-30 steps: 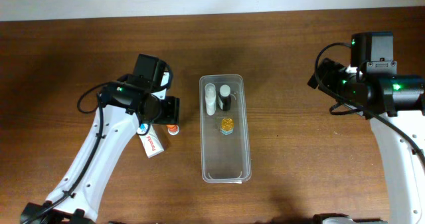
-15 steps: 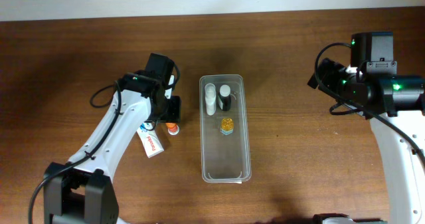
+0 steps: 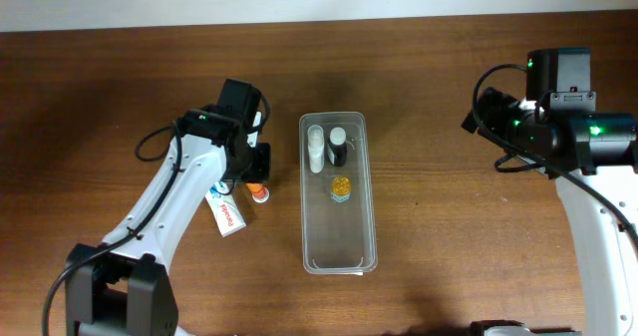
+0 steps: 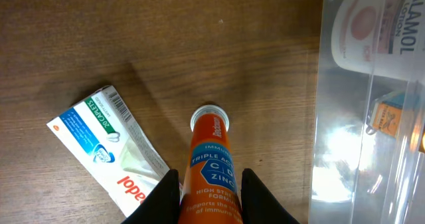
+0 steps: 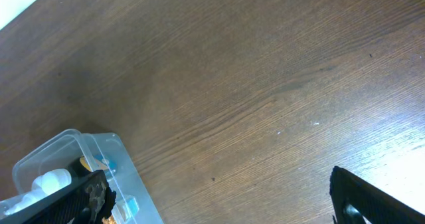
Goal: Pack container
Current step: 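Reach the left gripper to the orange tube and grasp it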
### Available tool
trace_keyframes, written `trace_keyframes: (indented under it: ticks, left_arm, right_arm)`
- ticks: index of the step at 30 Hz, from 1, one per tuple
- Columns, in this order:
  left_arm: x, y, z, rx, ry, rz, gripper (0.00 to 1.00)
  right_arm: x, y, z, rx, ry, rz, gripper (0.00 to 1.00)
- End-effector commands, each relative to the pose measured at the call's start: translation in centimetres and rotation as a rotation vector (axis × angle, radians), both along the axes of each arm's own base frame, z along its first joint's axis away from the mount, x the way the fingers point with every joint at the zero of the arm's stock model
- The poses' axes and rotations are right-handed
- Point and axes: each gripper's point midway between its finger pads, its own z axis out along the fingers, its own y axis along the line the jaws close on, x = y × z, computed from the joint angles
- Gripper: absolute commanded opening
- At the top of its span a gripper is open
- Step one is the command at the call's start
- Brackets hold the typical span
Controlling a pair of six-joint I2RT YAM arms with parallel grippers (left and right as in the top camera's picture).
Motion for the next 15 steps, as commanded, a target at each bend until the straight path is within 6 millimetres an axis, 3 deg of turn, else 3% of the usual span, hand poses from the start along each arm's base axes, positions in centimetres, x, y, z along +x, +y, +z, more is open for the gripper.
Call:
trace_keyframes:
  ticks: [1,5,9,13,14,15]
  left_arm:
    - [0.4,-0.4,1.3,-0.017,-0.013,-0.002,0.18]
    - [0.9,-0.6,4.1,-0.022,-0.031,-0.004,0.17]
    - [1.4,-1.7,8.9,-0.039,-0.081,-0.027,0.17]
    - [1.3,-4.5,13.3,-0.071,-0.163,-0.099,0.17]
    - [1.1,-6.0,14.5,-0.086,-0.193,-0.138,0.17]
    - [1.0,-6.8,14.8,-0.093,-0.205,-0.157,0.17]
  right_arm:
    - [0.1,-0.2,0.6,0.004,-0.021,-0.01,0.98]
    - [0.1,-0.2,0.6,0.004,-0.021,-0.01,0.98]
    - [0.1,-0.2,0.6,0.004,-0.021,-0.01,0.98]
    - [0.1,-0.2,0.6,0.004,-0.021,-0.01,0.98]
    - [0.1,-0.2,0.6,0.004,-0.021,-0.01,0.98]
    - [0.1,-0.2,0.6,0.004,-0.021,-0.01,0.98]
